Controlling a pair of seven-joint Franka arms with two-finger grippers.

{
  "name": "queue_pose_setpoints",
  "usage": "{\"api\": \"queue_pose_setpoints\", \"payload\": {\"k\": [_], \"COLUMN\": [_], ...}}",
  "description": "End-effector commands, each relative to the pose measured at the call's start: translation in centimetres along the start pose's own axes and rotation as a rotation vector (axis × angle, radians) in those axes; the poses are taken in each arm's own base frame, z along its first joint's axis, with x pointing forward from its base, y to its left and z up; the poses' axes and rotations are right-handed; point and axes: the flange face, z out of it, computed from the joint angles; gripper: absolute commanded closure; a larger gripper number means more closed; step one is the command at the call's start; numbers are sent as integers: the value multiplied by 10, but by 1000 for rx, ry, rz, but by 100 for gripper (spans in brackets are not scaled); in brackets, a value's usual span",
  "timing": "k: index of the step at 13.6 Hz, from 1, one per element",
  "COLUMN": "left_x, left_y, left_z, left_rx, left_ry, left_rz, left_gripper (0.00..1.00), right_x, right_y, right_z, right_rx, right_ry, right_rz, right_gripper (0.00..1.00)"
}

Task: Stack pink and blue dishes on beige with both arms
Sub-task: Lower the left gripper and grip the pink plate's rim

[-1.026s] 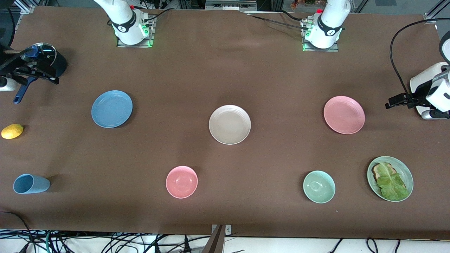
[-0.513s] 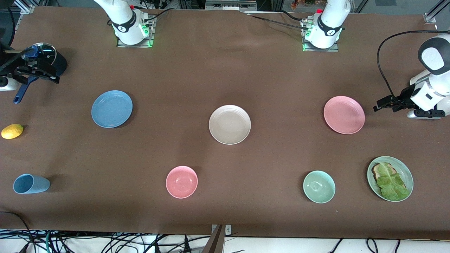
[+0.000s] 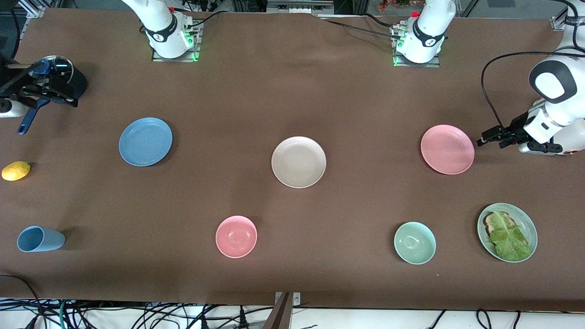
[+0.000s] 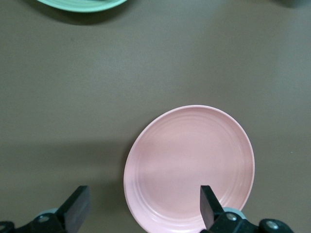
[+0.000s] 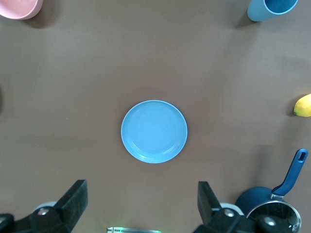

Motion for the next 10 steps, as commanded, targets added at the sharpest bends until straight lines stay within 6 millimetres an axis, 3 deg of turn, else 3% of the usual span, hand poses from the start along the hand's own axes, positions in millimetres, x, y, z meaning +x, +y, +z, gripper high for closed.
{"api": "queue_pose_setpoints", "payload": {"k": [1,10], "left_x": [-3,-11], "left_y": [-13,-29], "left_z": [21,62], "left_rx": [-24,-34], "left_ry": [26,26], "left_rz": [14,22], "left_gripper": [0,0], "right_x": [-5,-5], "right_y": [2,2], "right_z": [-8,-8], "right_rx": [-4,-3], "right_ry": [-3,-8], "right_rz": [-7,-7], "right_gripper": [0,0]}}
